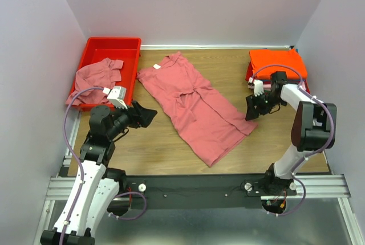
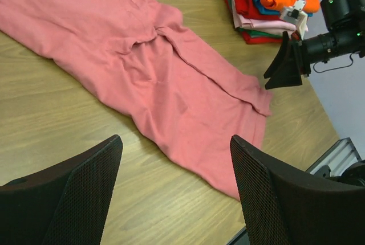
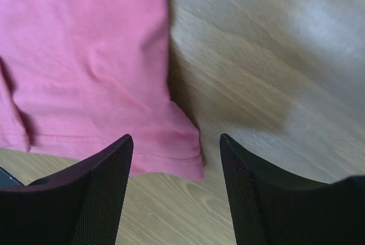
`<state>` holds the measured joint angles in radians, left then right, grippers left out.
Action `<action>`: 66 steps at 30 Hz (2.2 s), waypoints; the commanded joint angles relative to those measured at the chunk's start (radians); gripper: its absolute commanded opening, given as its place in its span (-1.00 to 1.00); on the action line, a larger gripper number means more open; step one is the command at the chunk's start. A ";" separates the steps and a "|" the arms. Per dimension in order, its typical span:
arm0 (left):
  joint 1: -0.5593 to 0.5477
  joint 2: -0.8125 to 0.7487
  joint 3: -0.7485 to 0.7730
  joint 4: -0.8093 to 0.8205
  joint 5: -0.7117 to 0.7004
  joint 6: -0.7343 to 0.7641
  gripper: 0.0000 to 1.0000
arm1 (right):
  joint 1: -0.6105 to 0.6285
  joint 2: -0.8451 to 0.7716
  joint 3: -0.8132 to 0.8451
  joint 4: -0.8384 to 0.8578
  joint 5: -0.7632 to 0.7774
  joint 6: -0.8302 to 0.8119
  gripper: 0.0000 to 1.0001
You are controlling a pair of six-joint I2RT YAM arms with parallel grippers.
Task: Fold and stack the t-shirts
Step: Fold the tshirt
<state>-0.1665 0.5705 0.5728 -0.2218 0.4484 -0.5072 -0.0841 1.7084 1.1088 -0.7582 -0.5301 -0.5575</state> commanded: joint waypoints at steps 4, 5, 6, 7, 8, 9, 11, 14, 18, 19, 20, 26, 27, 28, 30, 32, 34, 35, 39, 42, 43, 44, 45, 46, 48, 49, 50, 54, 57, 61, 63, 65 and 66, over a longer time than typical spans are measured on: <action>-0.010 0.005 0.004 0.025 0.012 -0.030 0.67 | -0.003 0.088 -0.015 -0.012 -0.031 0.008 0.36; -0.011 0.005 0.004 0.024 0.012 -0.030 0.67 | -0.003 0.092 -0.017 -0.012 -0.034 0.008 0.35; -0.011 0.005 0.004 0.029 0.013 -0.030 0.67 | -0.003 0.097 -0.018 -0.016 -0.041 0.007 0.32; -0.011 0.003 0.002 0.027 0.015 -0.030 0.67 | -0.003 0.100 -0.021 -0.016 -0.047 0.004 0.29; -0.011 0.003 0.002 0.029 0.015 -0.031 0.67 | -0.003 0.103 -0.026 -0.020 -0.042 -0.002 0.22; -0.010 0.005 0.002 0.027 0.015 -0.030 0.67 | -0.003 0.105 -0.029 -0.030 -0.038 -0.007 0.11; -0.013 0.003 0.004 0.029 0.015 -0.030 0.67 | -0.003 0.099 -0.033 -0.052 -0.018 -0.034 -0.09; -0.013 0.006 0.002 0.033 0.016 -0.030 0.67 | -0.003 0.080 -0.061 -0.090 0.018 -0.073 -0.44; -0.019 0.029 -0.002 0.047 0.024 -0.036 0.67 | -0.003 0.011 -0.110 -0.112 0.082 -0.096 -0.75; -0.027 0.035 -0.001 0.050 0.027 -0.036 0.67 | -0.005 -0.003 -0.131 -0.113 0.113 -0.097 -0.82; -0.033 0.041 -0.001 0.055 0.029 -0.037 0.67 | -0.005 -0.018 -0.142 -0.115 0.130 -0.101 -0.84; -0.152 0.115 0.013 0.099 0.012 -0.037 0.67 | -0.008 -0.118 -0.187 -0.194 0.208 -0.154 -0.64; -0.183 0.152 0.027 0.108 -0.009 -0.031 0.67 | -0.011 -0.131 -0.187 -0.208 0.205 -0.159 -0.15; -0.227 0.175 0.038 0.110 -0.031 -0.027 0.67 | -0.011 -0.147 -0.181 -0.213 0.203 -0.162 0.08; -0.366 0.244 0.074 0.108 -0.081 -0.013 0.67 | -0.014 -0.194 -0.146 -0.223 0.185 -0.166 0.51; -0.514 0.313 0.116 0.081 -0.153 0.001 0.67 | -0.017 -0.237 -0.098 -0.227 0.165 -0.168 0.81; -0.609 0.354 0.145 0.049 -0.213 0.025 0.65 | -0.025 -0.259 -0.066 -0.225 0.113 -0.179 0.95; -0.664 0.373 0.157 0.035 -0.246 0.026 0.64 | -0.028 -0.266 -0.050 -0.224 0.092 -0.186 0.99; -0.890 0.475 0.205 -0.037 -0.420 0.032 0.58 | -0.052 -0.303 -0.039 -0.124 -0.051 -0.174 0.99; -1.063 0.621 0.231 -0.045 -0.538 0.039 0.43 | -0.072 -0.308 -0.087 -0.063 -0.166 -0.171 0.99; -1.102 0.653 0.242 -0.047 -0.572 0.041 0.42 | -0.080 -0.288 -0.089 -0.058 -0.192 -0.176 0.99; -1.172 0.684 0.252 -0.048 -0.605 0.042 0.42 | -0.100 -0.280 -0.092 -0.053 -0.244 -0.176 1.00; -1.198 0.744 0.277 -0.045 -0.657 0.048 0.42 | -0.111 -0.273 -0.092 -0.049 -0.269 -0.173 0.99; -1.218 0.774 0.289 -0.044 -0.678 0.059 0.41 | -0.124 -0.260 -0.095 -0.047 -0.289 -0.170 0.99; -1.262 0.863 0.333 -0.044 -0.715 0.082 0.39 | -0.131 -0.254 -0.101 -0.047 -0.323 -0.166 0.99; -1.274 0.891 0.349 -0.045 -0.723 0.082 0.39 | -0.134 -0.254 -0.104 -0.046 -0.320 -0.167 0.99; -1.288 0.919 0.364 -0.045 -0.725 0.097 0.37 | -0.138 -0.259 -0.107 -0.046 -0.317 -0.168 0.99; -1.326 1.038 0.443 -0.060 -0.734 0.124 0.36 | -0.146 -0.254 -0.118 -0.046 -0.317 -0.168 0.99; -1.335 1.124 0.505 -0.083 -0.760 0.128 0.36 | -0.149 -0.248 -0.119 -0.046 -0.323 -0.168 0.99; -1.335 1.209 0.564 -0.137 -0.807 0.130 0.36 | -0.151 -0.247 -0.121 -0.046 -0.330 -0.167 0.99; -1.335 1.230 0.579 -0.157 -0.833 0.128 0.36 | -0.151 -0.245 -0.124 -0.047 -0.334 -0.168 0.99; -1.335 1.252 0.593 -0.163 -0.844 0.130 0.32 | -0.152 -0.244 -0.127 -0.047 -0.334 -0.168 0.99; -1.335 1.264 0.601 -0.175 -0.864 0.127 0.31 | -0.151 -0.243 -0.127 -0.047 -0.335 -0.170 1.00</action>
<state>-1.4963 1.8053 1.1393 -0.3408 -0.3176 -0.3851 -0.2245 1.4536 1.0019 -0.8188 -0.8276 -0.7254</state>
